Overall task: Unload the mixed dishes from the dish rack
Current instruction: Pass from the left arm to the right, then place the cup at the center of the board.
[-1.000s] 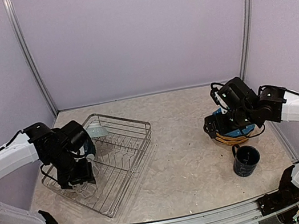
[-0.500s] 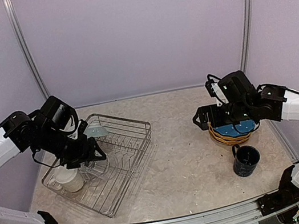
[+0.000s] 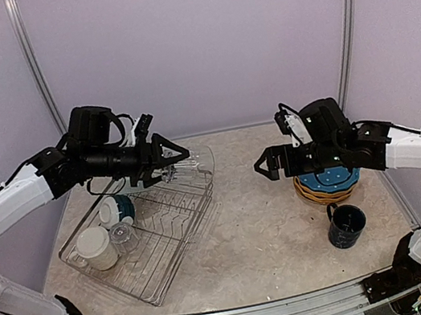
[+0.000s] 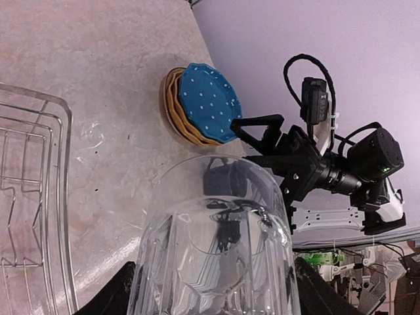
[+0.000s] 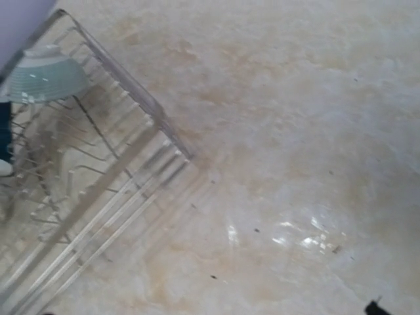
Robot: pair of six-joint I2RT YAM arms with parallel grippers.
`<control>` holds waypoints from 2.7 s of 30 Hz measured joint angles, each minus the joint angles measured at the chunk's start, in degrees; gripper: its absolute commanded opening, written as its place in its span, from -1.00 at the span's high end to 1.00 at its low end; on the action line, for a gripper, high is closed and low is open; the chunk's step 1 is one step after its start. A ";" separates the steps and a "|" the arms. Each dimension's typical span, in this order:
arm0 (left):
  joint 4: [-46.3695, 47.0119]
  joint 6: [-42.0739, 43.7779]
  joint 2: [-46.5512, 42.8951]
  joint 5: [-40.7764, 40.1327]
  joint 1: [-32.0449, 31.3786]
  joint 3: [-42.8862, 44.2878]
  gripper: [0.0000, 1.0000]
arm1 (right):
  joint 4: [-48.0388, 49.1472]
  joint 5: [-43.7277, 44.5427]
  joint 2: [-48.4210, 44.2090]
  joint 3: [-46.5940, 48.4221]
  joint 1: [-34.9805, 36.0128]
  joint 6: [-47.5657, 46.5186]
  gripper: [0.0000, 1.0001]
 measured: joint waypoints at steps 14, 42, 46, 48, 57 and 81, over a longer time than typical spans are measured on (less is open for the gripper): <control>31.06 -18.95 13.90 16.06 1.97 -7.98 0.43 | 34.16 -27.61 -1.97 -15.23 -8.28 12.90 -0.96; 52.96 -29.57 21.00 22.86 -0.74 -8.94 -0.97 | 64.30 -39.23 9.49 -14.10 -1.79 23.15 1.00; 47.87 -25.94 17.62 22.10 0.55 -11.15 -0.98 | 58.55 -37.05 7.72 -14.12 -2.19 20.15 1.00; 42.82 -22.67 15.26 20.83 1.66 -11.17 -0.98 | 53.44 -35.10 6.40 -14.10 -2.23 17.75 1.00; 10.62 -5.95 1.22 -1.88 3.39 -7.26 -0.98 | 25.11 -26.47 4.74 -9.90 -2.23 6.75 1.00; -18.03 -3.89 -14.14 -18.05 15.98 -12.17 -0.98 | -24.98 -1.44 13.42 -1.29 -2.08 -6.34 0.74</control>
